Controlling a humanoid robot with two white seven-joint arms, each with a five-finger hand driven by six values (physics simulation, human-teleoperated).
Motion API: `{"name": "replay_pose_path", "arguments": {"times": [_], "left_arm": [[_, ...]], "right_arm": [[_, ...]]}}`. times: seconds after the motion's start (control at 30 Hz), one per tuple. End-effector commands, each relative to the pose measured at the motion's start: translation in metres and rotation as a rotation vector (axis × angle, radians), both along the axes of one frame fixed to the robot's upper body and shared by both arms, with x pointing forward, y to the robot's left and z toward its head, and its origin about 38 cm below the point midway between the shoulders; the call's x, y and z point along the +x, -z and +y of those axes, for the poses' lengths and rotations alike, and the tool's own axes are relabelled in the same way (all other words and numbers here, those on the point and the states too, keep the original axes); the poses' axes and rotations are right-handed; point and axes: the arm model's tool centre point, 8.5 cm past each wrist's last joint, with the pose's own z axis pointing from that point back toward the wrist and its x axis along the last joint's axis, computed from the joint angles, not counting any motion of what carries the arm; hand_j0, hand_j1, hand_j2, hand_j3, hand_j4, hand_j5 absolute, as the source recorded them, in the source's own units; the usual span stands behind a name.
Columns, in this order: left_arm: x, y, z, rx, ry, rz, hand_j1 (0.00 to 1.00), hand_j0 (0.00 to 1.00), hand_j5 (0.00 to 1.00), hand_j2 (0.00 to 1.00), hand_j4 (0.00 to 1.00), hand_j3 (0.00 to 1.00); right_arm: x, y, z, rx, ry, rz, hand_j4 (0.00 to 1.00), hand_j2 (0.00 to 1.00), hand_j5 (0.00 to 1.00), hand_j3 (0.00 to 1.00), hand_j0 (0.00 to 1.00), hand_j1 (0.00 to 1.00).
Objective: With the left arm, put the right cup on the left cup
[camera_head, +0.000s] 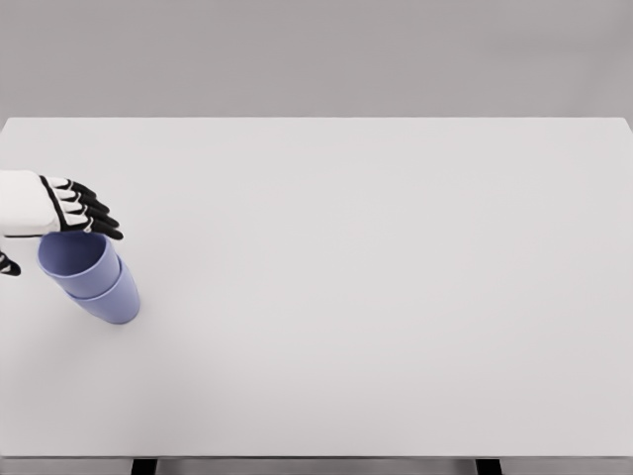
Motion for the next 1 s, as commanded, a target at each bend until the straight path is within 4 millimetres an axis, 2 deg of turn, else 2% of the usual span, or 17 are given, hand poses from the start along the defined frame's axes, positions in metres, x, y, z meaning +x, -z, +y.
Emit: {"name": "replay_pose_path", "arguments": {"times": [0.0,0.07,0.1,0.2,0.3,0.4,0.43,0.53,0.63,0.7,0.73,0.8,0.93,0.97], "left_arm": [[0.0,-0.005,0.001,-0.005,-0.006,-0.013,0.99,0.99,0.99,0.99,0.99,0.99],[0.0,-0.006,0.001,-0.004,-0.007,-0.016,0.99,0.99,0.99,0.99,0.99,0.99],[0.002,-0.015,0.001,-0.008,-0.006,-0.043,0.99,0.99,0.99,0.99,0.99,0.99],[0.002,-0.015,0.001,-0.008,-0.006,-0.043,0.99,0.99,0.99,0.99,0.99,0.99],[0.004,-0.032,0.0,-0.013,-0.005,-0.099,0.99,0.99,0.99,0.99,0.99,0.99],[0.004,-0.032,0.0,-0.013,-0.005,-0.099,0.99,0.99,0.99,0.99,0.99,0.99],[0.007,-0.046,-0.004,-0.014,0.007,-0.152,0.99,0.99,0.99,0.99,0.99,0.99],[0.007,-0.046,-0.004,-0.014,0.007,-0.152,0.99,0.99,0.99,0.99,0.99,0.99],[0.016,-0.056,-0.017,-0.046,0.039,-0.193,0.99,0.99,0.99,0.99,0.99,0.99],[0.016,-0.056,-0.017,-0.046,0.039,-0.193,0.99,0.99,0.99,0.99,0.99,0.99],[0.026,-0.05,-0.033,-0.056,0.078,-0.205,0.99,0.99,0.99,0.99,0.99,0.99],[0.038,-0.042,-0.04,-0.066,0.085,-0.204,0.99,0.99,0.99,0.99,0.99,0.99],[0.042,-0.04,-0.045,-0.069,0.094,-0.205,0.99,0.99,0.99,0.99,0.99,0.99],[0.045,-0.036,-0.055,-0.073,0.117,-0.208,0.99,0.99,0.99,0.99,0.99,0.99]], "right_arm": [[0.0,0.0,0.0,0.0,0.0,0.0,1.0,1.0,1.0,1.0,1.0,1.0],[0.0,0.0,0.0,0.0,0.0,0.0,1.0,1.0,1.0,1.0,1.0,1.0],[0.0,0.0,0.0,0.0,0.0,0.0,1.0,1.0,1.0,1.0,1.0,1.0],[0.0,0.0,0.0,0.0,0.0,0.0,1.0,1.0,1.0,1.0,1.0,1.0],[0.0,0.0,0.0,0.0,0.0,0.0,1.0,1.0,1.0,1.0,1.0,1.0],[0.0,0.0,0.0,0.0,0.0,0.0,1.0,1.0,1.0,1.0,1.0,1.0],[0.0,0.0,0.0,0.0,0.0,0.0,1.0,1.0,1.0,1.0,1.0,1.0],[0.0,0.0,0.0,0.0,0.0,0.0,1.0,1.0,1.0,1.0,1.0,1.0],[0.0,0.0,0.0,0.0,0.0,0.0,1.0,1.0,1.0,1.0,1.0,1.0],[0.0,0.0,0.0,0.0,0.0,0.0,1.0,1.0,1.0,1.0,1.0,1.0],[0.0,0.0,0.0,0.0,0.0,0.0,1.0,1.0,1.0,1.0,1.0,1.0],[0.0,0.0,0.0,0.0,0.0,0.0,1.0,1.0,1.0,1.0,1.0,1.0],[0.0,0.0,0.0,0.0,0.0,0.0,1.0,1.0,1.0,1.0,1.0,1.0],[0.0,0.0,0.0,0.0,0.0,0.0,1.0,1.0,1.0,1.0,1.0,1.0]]}}
